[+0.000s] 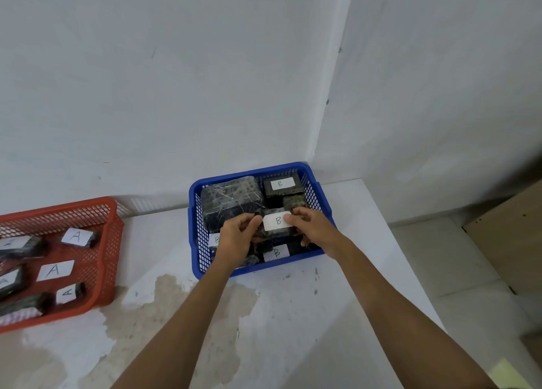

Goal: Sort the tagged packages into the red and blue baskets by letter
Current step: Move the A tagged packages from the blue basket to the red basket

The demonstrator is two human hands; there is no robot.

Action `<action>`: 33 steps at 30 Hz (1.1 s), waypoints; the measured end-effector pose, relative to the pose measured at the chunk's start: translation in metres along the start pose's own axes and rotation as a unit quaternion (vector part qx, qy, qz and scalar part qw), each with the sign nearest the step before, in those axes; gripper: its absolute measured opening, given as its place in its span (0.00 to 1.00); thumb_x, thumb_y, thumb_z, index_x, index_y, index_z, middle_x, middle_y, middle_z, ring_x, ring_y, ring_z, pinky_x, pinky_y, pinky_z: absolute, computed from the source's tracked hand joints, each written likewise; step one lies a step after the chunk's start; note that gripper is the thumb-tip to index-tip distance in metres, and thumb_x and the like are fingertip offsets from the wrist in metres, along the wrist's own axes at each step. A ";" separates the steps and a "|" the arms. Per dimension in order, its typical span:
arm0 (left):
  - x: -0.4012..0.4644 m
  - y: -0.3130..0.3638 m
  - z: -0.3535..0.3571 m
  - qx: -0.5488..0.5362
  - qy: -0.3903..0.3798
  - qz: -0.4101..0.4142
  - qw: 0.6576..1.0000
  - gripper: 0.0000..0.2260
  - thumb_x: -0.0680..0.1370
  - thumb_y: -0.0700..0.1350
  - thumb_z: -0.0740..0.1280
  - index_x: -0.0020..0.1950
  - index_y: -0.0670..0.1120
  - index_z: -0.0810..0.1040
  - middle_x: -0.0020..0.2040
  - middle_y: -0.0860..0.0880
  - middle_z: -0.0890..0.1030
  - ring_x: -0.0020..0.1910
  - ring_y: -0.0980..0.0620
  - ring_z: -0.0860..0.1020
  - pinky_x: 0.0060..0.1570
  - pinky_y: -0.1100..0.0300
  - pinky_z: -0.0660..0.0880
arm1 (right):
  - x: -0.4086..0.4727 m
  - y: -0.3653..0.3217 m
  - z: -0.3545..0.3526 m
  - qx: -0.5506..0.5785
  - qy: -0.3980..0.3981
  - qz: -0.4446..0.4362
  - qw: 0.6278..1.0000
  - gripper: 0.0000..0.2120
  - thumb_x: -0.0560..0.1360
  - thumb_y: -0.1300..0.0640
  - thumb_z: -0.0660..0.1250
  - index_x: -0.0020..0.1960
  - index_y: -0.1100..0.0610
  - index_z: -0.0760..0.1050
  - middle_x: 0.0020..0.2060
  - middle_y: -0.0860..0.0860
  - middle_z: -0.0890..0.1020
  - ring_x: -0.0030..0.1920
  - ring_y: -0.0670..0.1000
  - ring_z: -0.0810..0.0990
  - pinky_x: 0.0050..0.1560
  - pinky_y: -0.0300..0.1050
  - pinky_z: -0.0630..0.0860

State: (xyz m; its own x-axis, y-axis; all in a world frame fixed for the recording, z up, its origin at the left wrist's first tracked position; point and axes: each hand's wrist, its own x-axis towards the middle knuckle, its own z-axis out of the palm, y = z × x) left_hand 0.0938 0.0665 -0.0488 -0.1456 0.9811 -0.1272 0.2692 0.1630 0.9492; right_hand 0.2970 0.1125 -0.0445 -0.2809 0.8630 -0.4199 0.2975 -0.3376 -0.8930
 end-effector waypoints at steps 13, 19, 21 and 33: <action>-0.020 -0.031 -0.051 0.311 0.139 0.160 0.927 0.10 0.77 0.47 0.69 0.58 0.50 0.80 0.54 0.52 0.81 0.58 0.52 0.76 0.62 0.51 0.68 | -0.004 0.012 -0.010 -0.134 0.017 -0.048 0.990 0.10 0.78 0.55 0.70 0.58 0.54 0.75 0.53 0.54 0.82 0.50 0.54 0.83 0.37 0.47 0.84; -0.025 -0.064 -0.076 0.259 0.150 0.037 0.953 0.28 0.79 0.46 0.66 0.77 0.45 0.59 0.77 0.43 0.57 0.75 0.42 0.60 0.71 0.43 0.62 | 0.003 0.025 -0.012 -0.261 0.009 -0.055 0.964 0.13 0.77 0.56 0.70 0.60 0.54 0.73 0.59 0.55 0.81 0.53 0.51 0.81 0.39 0.33 0.76; -0.024 -0.072 -0.077 0.190 0.122 -0.043 0.973 0.31 0.80 0.49 0.63 0.79 0.46 0.51 0.78 0.44 0.58 0.72 0.41 0.66 0.66 0.42 0.70 | 0.004 0.027 -0.012 -0.280 0.018 -0.055 0.958 0.12 0.77 0.54 0.71 0.57 0.51 0.71 0.56 0.52 0.80 0.51 0.50 0.81 0.41 0.36 0.78; -0.023 -0.080 -0.076 0.158 0.105 -0.042 0.981 0.23 0.81 0.52 0.59 0.74 0.49 0.59 0.64 0.43 0.76 0.45 0.51 0.78 0.35 0.64 0.76 | 0.009 0.027 -0.015 -0.347 0.060 -0.074 0.933 0.10 0.75 0.50 0.73 0.52 0.50 0.74 0.44 0.50 0.81 0.42 0.46 0.79 0.46 0.43 0.81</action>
State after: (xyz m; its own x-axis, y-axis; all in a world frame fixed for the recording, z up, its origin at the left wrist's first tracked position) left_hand 0.0033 0.0230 -0.1003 -0.3645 0.9251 -0.1066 0.5253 0.2988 0.7968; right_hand 0.3165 0.1172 -0.0698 -0.2738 0.9309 -0.2417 0.7942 0.0770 -0.6028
